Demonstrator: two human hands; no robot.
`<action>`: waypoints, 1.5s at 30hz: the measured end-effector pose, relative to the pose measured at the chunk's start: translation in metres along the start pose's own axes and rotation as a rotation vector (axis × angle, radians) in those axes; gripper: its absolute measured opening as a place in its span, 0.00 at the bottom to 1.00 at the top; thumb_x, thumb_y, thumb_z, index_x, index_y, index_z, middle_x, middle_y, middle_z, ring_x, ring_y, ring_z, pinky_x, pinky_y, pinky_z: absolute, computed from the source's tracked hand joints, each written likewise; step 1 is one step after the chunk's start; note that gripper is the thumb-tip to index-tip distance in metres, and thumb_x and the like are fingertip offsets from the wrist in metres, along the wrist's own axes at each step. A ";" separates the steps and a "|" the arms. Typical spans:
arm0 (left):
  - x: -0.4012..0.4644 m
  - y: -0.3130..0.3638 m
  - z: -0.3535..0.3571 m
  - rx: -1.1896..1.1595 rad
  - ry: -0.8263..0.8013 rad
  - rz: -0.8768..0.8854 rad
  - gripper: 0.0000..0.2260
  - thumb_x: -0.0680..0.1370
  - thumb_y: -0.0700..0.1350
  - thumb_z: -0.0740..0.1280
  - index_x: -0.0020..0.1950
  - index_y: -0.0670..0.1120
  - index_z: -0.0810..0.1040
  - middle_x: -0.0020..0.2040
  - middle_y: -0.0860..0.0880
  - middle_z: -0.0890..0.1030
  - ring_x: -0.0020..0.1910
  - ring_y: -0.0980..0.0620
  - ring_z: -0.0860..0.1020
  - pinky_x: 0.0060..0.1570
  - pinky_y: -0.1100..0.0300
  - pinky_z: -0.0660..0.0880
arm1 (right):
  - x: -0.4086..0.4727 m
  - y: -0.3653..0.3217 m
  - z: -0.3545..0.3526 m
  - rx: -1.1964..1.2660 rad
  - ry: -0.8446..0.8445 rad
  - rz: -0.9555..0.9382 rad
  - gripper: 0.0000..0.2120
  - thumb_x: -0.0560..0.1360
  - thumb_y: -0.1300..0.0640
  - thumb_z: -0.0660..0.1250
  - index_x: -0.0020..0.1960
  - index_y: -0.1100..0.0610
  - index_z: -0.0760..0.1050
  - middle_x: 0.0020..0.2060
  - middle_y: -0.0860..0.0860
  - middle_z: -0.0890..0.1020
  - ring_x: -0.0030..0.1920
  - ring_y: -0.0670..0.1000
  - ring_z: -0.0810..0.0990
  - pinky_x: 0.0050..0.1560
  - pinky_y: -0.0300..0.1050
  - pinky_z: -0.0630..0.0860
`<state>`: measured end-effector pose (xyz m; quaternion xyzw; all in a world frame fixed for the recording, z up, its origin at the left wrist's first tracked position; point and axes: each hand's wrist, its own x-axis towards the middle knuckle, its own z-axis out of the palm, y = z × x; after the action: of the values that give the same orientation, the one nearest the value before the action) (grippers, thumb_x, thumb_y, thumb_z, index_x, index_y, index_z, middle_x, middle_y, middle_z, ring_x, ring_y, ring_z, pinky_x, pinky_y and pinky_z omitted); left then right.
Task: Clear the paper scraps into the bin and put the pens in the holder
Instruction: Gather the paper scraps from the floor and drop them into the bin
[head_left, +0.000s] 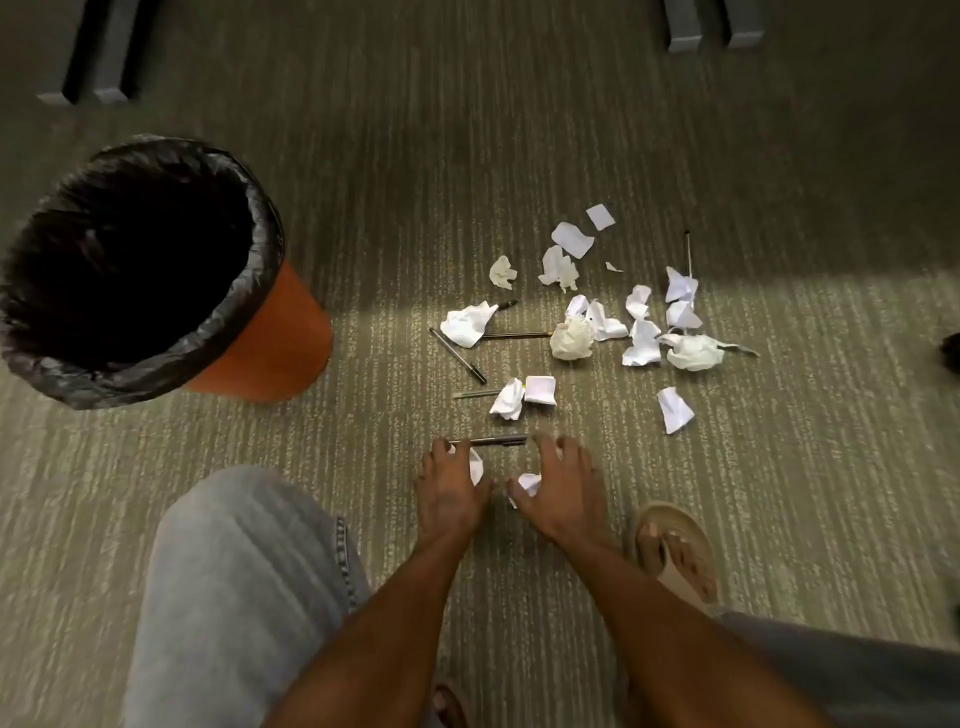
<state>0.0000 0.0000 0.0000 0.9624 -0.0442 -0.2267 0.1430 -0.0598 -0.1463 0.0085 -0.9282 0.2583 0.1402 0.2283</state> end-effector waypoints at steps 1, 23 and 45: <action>0.000 -0.001 -0.001 0.009 -0.015 0.011 0.27 0.75 0.56 0.71 0.72 0.54 0.70 0.70 0.46 0.69 0.67 0.44 0.71 0.64 0.46 0.72 | -0.005 -0.001 -0.001 -0.041 -0.067 -0.031 0.34 0.70 0.35 0.64 0.73 0.45 0.67 0.68 0.55 0.73 0.67 0.58 0.72 0.62 0.58 0.73; 0.055 0.029 -0.018 -0.548 0.306 -0.116 0.07 0.75 0.37 0.69 0.50 0.48 0.78 0.47 0.47 0.82 0.45 0.47 0.79 0.43 0.59 0.69 | 0.064 0.007 -0.005 0.540 0.197 0.287 0.11 0.74 0.58 0.68 0.54 0.48 0.70 0.44 0.53 0.83 0.41 0.56 0.81 0.41 0.49 0.75; 0.082 0.054 0.016 -0.177 0.010 0.172 0.21 0.72 0.56 0.73 0.62 0.49 0.78 0.56 0.43 0.77 0.54 0.41 0.78 0.52 0.47 0.76 | 0.100 0.018 -0.007 0.450 0.270 0.125 0.10 0.73 0.48 0.72 0.49 0.53 0.79 0.52 0.53 0.78 0.47 0.58 0.80 0.44 0.48 0.73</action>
<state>0.0650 -0.0683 -0.0324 0.9399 -0.1055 -0.2116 0.2463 0.0141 -0.2045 -0.0295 -0.8466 0.3679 -0.0318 0.3833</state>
